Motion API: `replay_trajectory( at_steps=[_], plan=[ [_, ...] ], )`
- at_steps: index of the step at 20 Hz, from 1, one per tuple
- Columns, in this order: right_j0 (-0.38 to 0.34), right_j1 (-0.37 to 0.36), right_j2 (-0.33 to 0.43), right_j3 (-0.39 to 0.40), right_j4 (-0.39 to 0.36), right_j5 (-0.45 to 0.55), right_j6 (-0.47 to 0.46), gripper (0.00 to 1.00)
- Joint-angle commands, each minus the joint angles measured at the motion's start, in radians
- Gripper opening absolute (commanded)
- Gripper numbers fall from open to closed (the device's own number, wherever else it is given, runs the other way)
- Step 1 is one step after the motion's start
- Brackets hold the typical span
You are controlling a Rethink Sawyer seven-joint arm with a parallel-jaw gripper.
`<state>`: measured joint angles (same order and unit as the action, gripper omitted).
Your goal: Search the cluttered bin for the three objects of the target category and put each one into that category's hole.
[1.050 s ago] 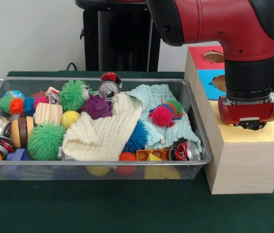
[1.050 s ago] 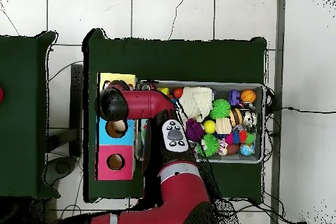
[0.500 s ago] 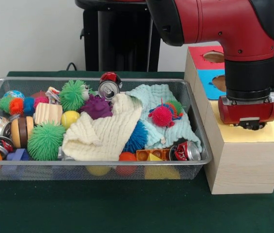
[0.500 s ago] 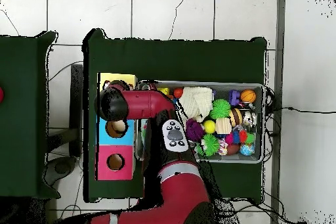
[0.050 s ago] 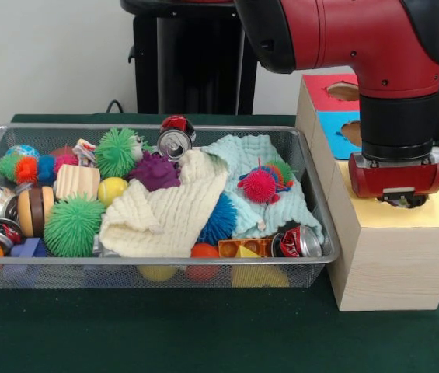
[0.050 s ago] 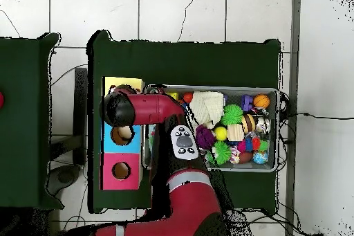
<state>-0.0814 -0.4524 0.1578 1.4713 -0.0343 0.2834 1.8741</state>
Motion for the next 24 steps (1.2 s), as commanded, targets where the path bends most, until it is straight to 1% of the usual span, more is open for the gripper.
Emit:
replay_trajectory(
  at_steps=[1, 6, 10, 17, 18, 20, 21, 24],
  plan=[
    [-0.034, 0.232, 0.041, 0.015, -0.076, 0.001, 0.011, 1.00],
    [-0.033, 0.230, 0.041, 0.013, -0.074, 0.014, 0.008, 1.00],
    [-0.009, 0.217, 0.012, 0.003, -0.063, 0.038, 0.029, 1.00],
    [-0.010, 0.213, 0.013, -0.005, -0.062, 0.061, 0.025, 1.00],
    [-0.009, 0.215, 0.013, -0.011, -0.064, 0.077, 0.017, 1.00],
    [-0.013, 0.214, 0.018, -0.007, -0.069, 0.056, 0.018, 1.00],
    [-0.014, 0.214, 0.020, -0.005, -0.072, 0.045, 0.018, 0.00],
    [-0.031, 0.212, 0.041, 0.007, -0.084, 0.003, 0.011, 0.00]
  ],
)
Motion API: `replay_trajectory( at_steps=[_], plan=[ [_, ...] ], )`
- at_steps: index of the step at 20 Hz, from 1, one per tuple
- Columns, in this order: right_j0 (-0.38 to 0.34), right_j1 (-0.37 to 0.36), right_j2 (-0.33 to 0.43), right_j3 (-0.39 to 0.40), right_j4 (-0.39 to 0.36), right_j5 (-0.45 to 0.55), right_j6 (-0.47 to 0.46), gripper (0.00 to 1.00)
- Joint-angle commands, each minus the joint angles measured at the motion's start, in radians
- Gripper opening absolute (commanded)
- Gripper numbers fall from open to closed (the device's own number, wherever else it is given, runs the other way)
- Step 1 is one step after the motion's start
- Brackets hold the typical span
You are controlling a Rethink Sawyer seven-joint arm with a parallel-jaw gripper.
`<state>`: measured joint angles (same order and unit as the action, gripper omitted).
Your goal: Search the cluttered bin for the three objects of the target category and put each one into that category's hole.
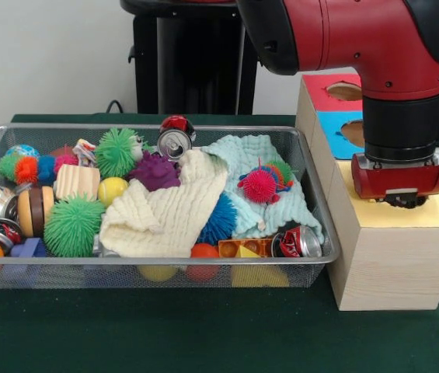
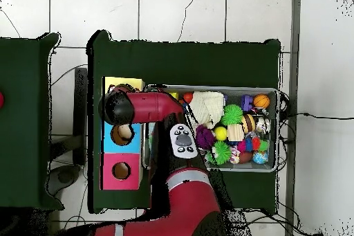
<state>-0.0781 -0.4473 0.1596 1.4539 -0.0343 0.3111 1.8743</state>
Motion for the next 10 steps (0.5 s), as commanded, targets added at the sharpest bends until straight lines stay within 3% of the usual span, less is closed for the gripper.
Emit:
replay_trajectory(
  at_steps=[1, 10],
  plan=[
    [-0.038, 0.208, 0.044, 0.025, -0.085, -0.022, 0.005, 0.00],
    [-0.028, 0.211, 0.032, 0.019, -0.095, -0.061, 0.017, 0.00]
  ],
)
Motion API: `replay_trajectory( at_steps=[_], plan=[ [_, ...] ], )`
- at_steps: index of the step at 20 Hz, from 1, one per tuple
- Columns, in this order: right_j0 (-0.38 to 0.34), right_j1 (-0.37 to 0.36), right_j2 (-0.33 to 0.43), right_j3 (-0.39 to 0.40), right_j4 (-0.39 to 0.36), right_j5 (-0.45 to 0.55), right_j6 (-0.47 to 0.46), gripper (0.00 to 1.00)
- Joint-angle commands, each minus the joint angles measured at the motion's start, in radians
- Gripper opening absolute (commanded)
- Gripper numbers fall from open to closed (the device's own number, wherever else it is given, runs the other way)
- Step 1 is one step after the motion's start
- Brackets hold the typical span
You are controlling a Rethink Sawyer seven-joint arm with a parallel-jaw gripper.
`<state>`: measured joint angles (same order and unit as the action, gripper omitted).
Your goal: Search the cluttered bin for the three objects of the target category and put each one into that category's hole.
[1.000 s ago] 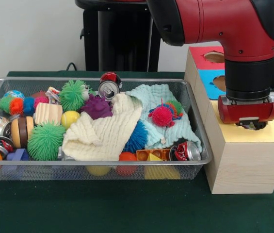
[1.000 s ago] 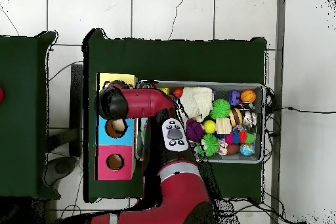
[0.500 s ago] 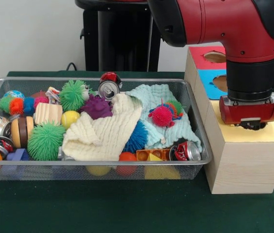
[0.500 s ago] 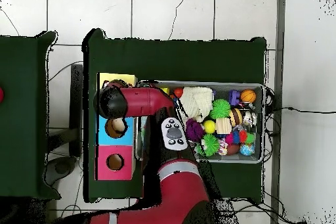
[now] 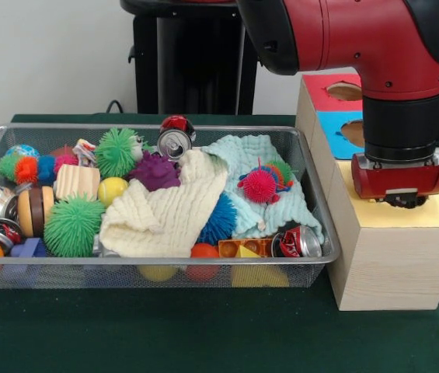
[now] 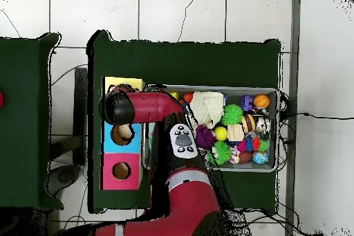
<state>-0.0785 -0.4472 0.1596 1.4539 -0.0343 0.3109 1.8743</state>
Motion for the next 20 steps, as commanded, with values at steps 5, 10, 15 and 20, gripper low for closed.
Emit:
replay_trajectory(
  at_steps=[5, 10, 15, 20],
  plan=[
    [-0.070, 0.111, 0.074, 0.105, -0.091, -0.033, 0.000, 0.00],
    [-0.111, -0.014, 0.111, 0.192, -0.085, 0.027, -0.025, 0.00],
    [-0.110, -0.045, 0.105, 0.183, -0.080, 0.068, -0.022, 0.00],
    [-0.102, -0.055, 0.097, 0.181, -0.079, 0.093, -0.020, 0.00]
  ],
)
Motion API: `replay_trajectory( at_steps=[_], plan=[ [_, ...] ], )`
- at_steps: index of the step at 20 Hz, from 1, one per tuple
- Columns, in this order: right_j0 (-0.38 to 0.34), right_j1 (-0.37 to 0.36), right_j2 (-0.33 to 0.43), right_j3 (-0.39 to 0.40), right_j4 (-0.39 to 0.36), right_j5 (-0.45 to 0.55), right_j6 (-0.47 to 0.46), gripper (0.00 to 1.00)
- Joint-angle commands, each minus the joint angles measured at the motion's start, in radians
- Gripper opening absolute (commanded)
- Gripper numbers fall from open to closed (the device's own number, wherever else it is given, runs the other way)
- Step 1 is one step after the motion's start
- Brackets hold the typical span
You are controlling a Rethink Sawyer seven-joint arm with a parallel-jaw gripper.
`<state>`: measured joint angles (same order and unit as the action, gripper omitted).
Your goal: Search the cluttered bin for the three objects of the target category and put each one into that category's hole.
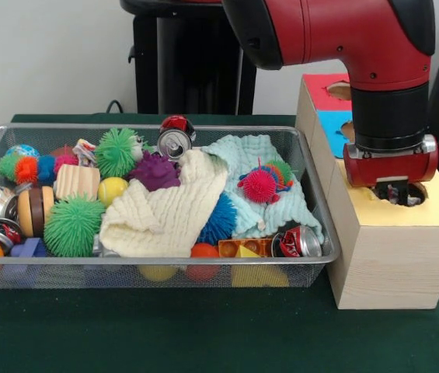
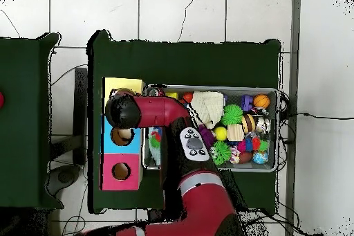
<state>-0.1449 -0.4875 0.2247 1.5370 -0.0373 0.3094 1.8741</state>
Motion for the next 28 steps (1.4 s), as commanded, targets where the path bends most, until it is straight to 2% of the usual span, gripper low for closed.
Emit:
replay_trajectory(
  at_steps=[1, 5, 9, 15, 21, 24, 28],
  plan=[
    [-0.034, -0.017, 0.029, 0.095, -0.075, 0.105, -0.021, 0.00],
    [-0.030, -0.026, 0.021, 0.084, -0.077, 0.141, -0.017, 0.00],
    [-0.041, -0.056, 0.031, 0.105, -0.080, 0.146, -0.017, 0.00],
    [-0.091, -0.181, 0.086, 0.213, -0.059, 0.171, -0.037, 0.00],
    [-0.112, -0.300, 0.123, 0.293, -0.038, 0.220, -0.037, 0.00],
    [-0.086, -0.275, 0.092, 0.253, -0.055, 0.254, -0.025, 0.00],
    [-0.009, -0.167, 0.003, 0.146, -0.108, 0.263, 0.019, 0.00]
  ],
)
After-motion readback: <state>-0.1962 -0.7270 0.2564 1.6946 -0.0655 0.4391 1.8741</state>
